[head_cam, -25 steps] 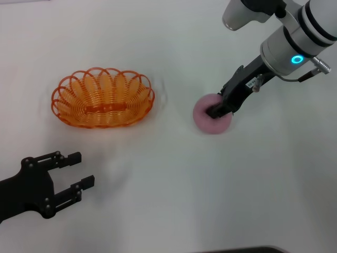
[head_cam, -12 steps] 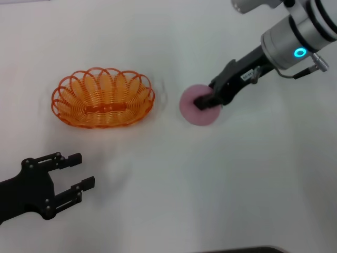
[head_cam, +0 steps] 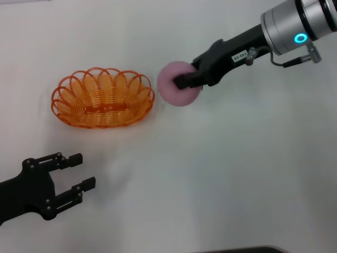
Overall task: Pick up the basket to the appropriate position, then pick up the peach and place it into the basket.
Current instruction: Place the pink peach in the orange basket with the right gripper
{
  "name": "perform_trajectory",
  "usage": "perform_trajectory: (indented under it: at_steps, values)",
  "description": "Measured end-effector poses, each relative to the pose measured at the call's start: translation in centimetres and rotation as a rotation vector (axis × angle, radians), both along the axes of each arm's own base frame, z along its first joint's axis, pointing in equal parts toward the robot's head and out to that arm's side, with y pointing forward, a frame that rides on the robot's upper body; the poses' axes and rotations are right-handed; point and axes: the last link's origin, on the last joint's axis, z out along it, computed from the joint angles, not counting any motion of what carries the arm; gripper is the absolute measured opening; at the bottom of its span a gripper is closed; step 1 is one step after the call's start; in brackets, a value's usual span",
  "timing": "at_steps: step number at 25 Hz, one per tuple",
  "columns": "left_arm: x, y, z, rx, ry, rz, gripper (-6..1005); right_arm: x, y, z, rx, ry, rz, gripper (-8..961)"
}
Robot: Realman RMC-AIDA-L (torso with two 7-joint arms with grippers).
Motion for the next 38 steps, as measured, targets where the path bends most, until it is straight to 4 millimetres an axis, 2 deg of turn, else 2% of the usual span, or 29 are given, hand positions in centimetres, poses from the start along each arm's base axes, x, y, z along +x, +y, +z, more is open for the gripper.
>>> perform_trajectory:
  at_steps: [7, 25, 37, 38]
  values:
    - [0.0, -0.1, 0.0, -0.002, -0.003, 0.001, 550, -0.7, 0.7, -1.3, 0.033, 0.053, 0.003, 232]
    - [0.1, -0.1, -0.1, -0.003, -0.006, 0.001, 549, -2.6, 1.2, -6.4, 0.092, 0.013, 0.069, 239]
    - [0.1, -0.1, -0.1, -0.001, -0.01, 0.001, 551, -2.6, 0.9, -7.3, 0.095, 0.002, 0.106, 244]
    - [0.1, -0.1, -0.1, -0.001, -0.01, 0.002, 551, -2.6, 0.9, -7.3, 0.096, 0.01, 0.11, 273]
